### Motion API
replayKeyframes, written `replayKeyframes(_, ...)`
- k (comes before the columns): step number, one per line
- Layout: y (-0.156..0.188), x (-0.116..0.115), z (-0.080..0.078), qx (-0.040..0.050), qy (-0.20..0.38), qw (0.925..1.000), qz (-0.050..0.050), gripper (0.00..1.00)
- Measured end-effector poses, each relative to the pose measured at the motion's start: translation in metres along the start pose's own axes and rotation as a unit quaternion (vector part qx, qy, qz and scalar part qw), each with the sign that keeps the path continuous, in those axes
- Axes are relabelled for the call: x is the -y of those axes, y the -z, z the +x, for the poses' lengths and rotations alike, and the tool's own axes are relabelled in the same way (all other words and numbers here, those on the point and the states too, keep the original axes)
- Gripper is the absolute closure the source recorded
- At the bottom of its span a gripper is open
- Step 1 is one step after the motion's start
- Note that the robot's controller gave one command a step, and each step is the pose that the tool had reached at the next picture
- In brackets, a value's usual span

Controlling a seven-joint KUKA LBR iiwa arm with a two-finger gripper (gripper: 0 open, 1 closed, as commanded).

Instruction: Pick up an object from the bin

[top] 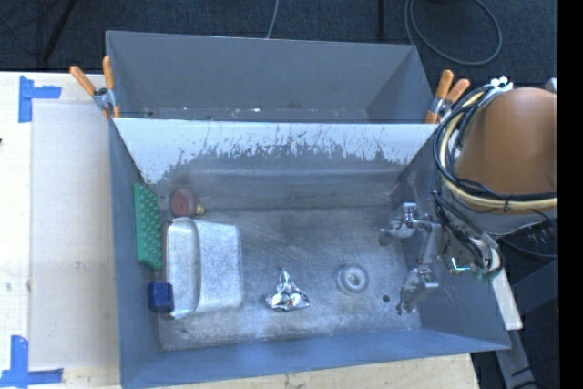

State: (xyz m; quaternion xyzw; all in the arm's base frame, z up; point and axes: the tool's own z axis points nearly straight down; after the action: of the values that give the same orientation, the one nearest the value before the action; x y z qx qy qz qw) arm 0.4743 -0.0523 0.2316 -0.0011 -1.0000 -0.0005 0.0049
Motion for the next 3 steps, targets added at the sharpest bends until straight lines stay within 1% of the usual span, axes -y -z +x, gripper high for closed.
replayKeyframes(1, -0.153, -0.042, -0.006, 0.0075, 0.102, 0.9948, 0.001, 0.00)
replayKeyframes(2, -0.157, -0.108, -0.023, 0.0057, 0.161, 0.9869, 0.000, 0.00)
replayKeyframes(3, -0.155, -0.106, -0.024, 0.0073, 0.161, 0.9870, 0.001, 1.00)
